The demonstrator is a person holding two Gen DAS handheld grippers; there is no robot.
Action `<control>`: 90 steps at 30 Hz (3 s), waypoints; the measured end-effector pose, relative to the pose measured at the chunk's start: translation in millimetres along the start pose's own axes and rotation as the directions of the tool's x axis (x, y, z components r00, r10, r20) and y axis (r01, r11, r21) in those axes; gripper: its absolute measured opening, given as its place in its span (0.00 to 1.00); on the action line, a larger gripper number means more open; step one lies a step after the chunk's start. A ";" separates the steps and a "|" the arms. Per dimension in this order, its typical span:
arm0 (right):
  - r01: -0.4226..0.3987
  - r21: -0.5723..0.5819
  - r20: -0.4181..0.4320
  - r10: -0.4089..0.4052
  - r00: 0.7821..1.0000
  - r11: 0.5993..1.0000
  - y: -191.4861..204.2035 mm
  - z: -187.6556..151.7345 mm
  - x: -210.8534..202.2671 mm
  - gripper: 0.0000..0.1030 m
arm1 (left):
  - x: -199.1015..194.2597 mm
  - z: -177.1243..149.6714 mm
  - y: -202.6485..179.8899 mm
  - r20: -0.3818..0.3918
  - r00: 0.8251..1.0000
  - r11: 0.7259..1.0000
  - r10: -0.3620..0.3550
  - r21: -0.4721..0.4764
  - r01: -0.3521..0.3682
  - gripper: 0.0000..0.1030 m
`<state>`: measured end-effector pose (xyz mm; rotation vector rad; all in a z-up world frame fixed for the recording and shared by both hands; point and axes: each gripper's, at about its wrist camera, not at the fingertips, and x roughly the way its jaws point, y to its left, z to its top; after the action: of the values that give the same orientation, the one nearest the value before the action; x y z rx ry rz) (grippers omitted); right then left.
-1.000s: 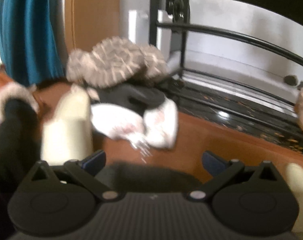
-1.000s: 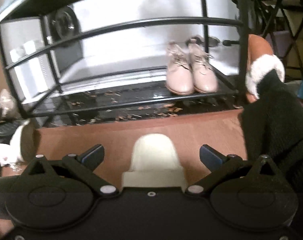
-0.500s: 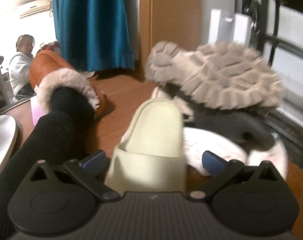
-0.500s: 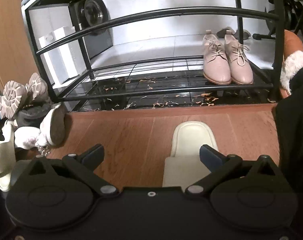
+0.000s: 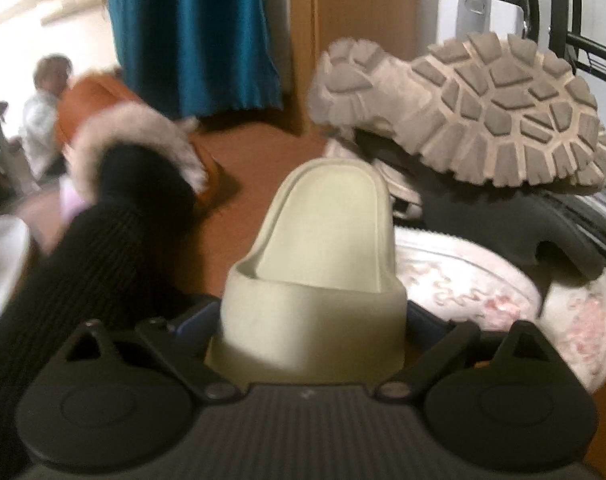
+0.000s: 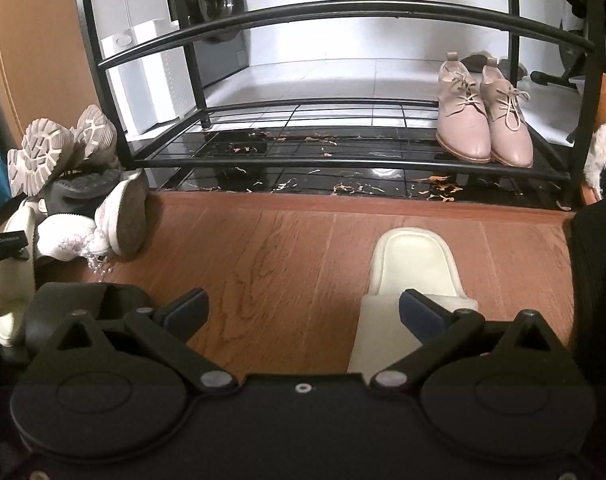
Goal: Organize scattered shoes
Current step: 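Lower the cream slide onto the floor in front of the rack with the right tool, then place the cream slide beside the other slide with the left tool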
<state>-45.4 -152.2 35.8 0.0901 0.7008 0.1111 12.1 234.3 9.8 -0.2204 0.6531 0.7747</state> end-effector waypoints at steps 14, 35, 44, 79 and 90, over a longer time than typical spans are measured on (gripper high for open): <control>0.019 0.099 0.007 -0.020 1.000 0.995 -18.5 2.7 -2.6 1.00 | -59.5 2.6 -6.4 0.119 0.991 0.997 -0.068 0.039 0.064 0.93; 0.231 0.400 0.050 -0.273 0.961 0.887 -105.3 4.2 -16.0 1.00 | -184.3 -121.7 -148.2 -0.144 0.906 0.873 -0.399 0.241 0.423 0.93; 0.217 0.354 0.060 -0.253 0.966 0.910 -104.2 0.4 -8.9 1.00 | -148.6 -146.7 -198.0 -0.281 0.813 0.783 -0.510 0.241 0.574 0.97; -0.167 -0.095 -0.186 0.147 0.971 0.981 43.3 -19.4 61.4 0.87 | -158.2 -71.1 -92.5 -0.097 0.895 0.897 -0.435 0.044 0.440 0.99; 0.015 -0.083 -0.069 -0.021 0.997 0.996 22.7 -11.1 51.0 0.84 | -145.6 -75.4 -94.5 -0.125 0.889 0.894 -0.441 0.034 0.448 0.99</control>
<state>-15.5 -122.5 -2.5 0.0010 0.7657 0.1259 -33.2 52.5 36.5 -0.3461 0.7004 0.2996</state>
